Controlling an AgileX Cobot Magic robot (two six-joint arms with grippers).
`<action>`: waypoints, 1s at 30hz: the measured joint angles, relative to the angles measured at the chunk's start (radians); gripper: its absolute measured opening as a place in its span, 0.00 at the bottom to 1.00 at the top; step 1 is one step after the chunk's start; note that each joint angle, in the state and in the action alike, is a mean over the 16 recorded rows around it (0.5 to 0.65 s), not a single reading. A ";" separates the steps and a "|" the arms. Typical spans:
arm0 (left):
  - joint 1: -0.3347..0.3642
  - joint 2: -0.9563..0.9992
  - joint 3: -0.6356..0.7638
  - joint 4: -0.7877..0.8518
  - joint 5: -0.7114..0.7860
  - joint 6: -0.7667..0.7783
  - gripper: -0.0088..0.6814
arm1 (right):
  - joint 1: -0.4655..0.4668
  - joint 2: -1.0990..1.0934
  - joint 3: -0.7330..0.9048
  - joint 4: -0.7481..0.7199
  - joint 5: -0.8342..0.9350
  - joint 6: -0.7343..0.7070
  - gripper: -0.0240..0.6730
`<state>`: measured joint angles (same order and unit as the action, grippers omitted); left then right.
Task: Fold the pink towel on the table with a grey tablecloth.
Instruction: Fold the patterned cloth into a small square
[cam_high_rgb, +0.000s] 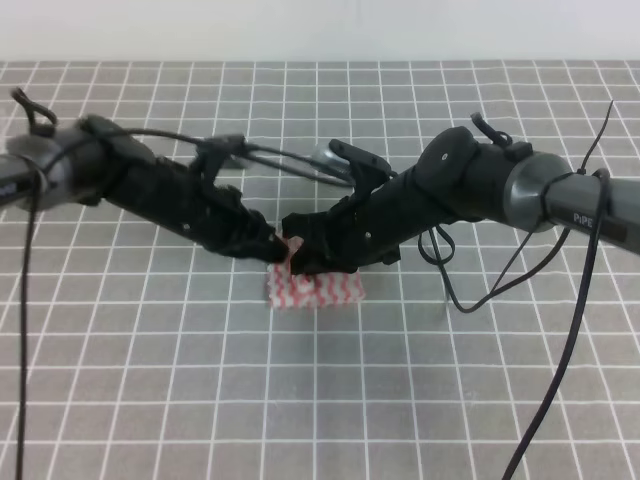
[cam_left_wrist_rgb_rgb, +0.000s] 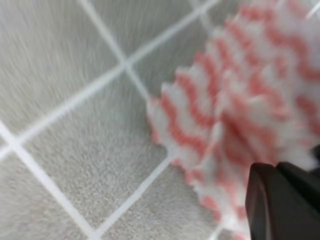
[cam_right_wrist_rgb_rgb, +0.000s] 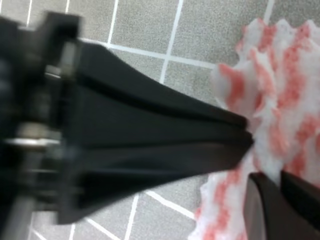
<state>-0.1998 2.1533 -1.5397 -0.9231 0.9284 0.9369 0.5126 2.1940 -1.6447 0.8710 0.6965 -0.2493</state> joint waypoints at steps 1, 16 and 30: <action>0.003 -0.006 0.000 0.004 0.000 -0.002 0.01 | 0.000 0.000 0.000 0.000 -0.001 0.000 0.01; 0.044 -0.053 0.000 0.041 -0.001 -0.025 0.01 | 0.000 -0.001 0.000 0.064 0.003 -0.034 0.13; 0.045 -0.056 0.000 0.001 0.012 -0.013 0.01 | -0.038 -0.004 0.000 0.155 0.088 -0.101 0.32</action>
<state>-0.1544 2.0975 -1.5396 -0.9224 0.9406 0.9239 0.4750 2.1900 -1.6448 1.0255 0.7845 -0.3504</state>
